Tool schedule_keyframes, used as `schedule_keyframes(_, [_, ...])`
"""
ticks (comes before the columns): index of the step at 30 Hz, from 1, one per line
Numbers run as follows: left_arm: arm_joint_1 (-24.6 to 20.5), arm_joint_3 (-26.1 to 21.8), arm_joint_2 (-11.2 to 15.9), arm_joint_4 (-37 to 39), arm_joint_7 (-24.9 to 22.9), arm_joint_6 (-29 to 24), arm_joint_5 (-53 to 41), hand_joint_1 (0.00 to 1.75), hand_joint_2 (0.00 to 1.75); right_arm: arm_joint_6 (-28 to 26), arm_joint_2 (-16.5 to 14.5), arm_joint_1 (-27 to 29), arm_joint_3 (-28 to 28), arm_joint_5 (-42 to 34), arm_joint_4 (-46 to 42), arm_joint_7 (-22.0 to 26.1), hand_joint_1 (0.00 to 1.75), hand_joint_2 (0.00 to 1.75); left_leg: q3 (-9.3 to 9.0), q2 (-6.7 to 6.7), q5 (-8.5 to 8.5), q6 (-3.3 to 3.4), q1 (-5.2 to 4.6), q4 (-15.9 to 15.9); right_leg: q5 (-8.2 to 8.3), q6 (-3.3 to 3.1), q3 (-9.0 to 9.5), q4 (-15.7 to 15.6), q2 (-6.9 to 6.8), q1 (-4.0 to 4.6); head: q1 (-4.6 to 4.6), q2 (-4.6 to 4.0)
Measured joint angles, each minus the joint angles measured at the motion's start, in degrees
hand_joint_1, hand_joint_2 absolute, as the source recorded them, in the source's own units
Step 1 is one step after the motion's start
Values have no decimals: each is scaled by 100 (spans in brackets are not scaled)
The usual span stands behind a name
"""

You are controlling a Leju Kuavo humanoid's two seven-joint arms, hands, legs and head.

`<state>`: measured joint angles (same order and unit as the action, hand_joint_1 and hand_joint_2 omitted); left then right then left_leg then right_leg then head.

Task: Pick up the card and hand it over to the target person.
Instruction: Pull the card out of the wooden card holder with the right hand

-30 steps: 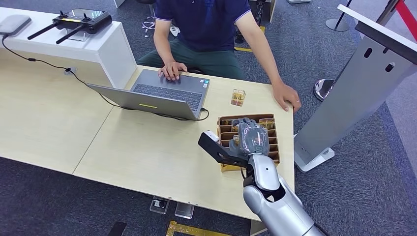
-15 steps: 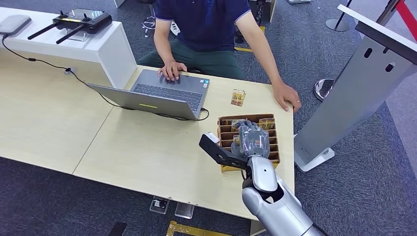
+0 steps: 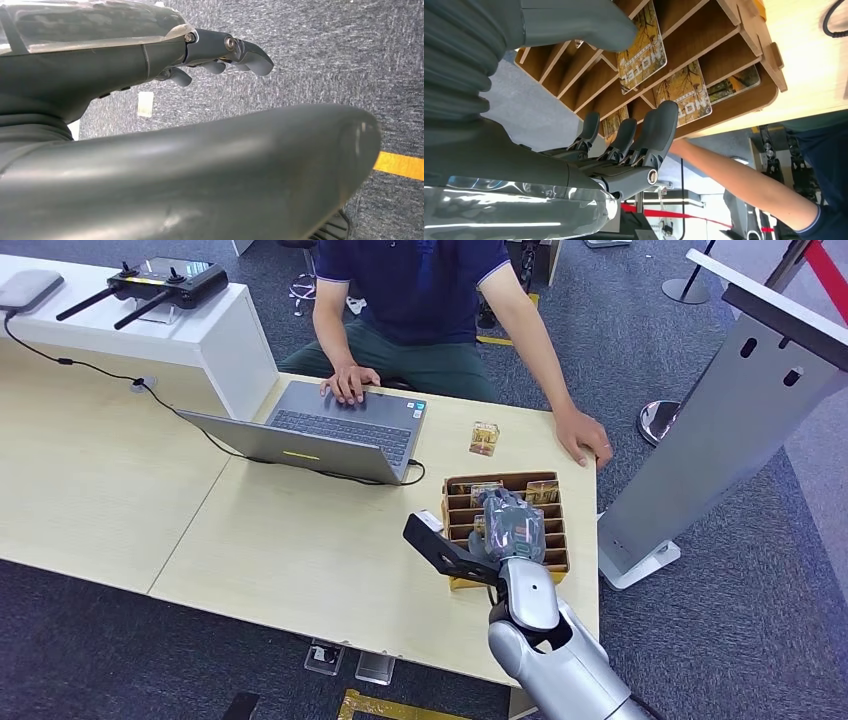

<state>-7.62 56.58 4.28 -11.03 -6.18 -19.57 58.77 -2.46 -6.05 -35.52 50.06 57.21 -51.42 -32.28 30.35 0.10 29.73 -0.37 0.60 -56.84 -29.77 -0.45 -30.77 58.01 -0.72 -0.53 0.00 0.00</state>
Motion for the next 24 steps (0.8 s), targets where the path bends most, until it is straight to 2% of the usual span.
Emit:
schedule_keyframes(9, [5,-6,-2,-1,-6,-4,6,0,0,-152,-55,-43,-53,128,301,-150,75,175,-1,1,2,0,0,-2,-2,0,0,2,1,0,0,0])
schedule_keyframes(24, [-21,22,1,-1,-28,-2,-23,0,0,-196,-65,-42,-139,85,428,-128,79,175,0,0,1,-1,0,-2,-1,0,-1,2,0,0,0,0])
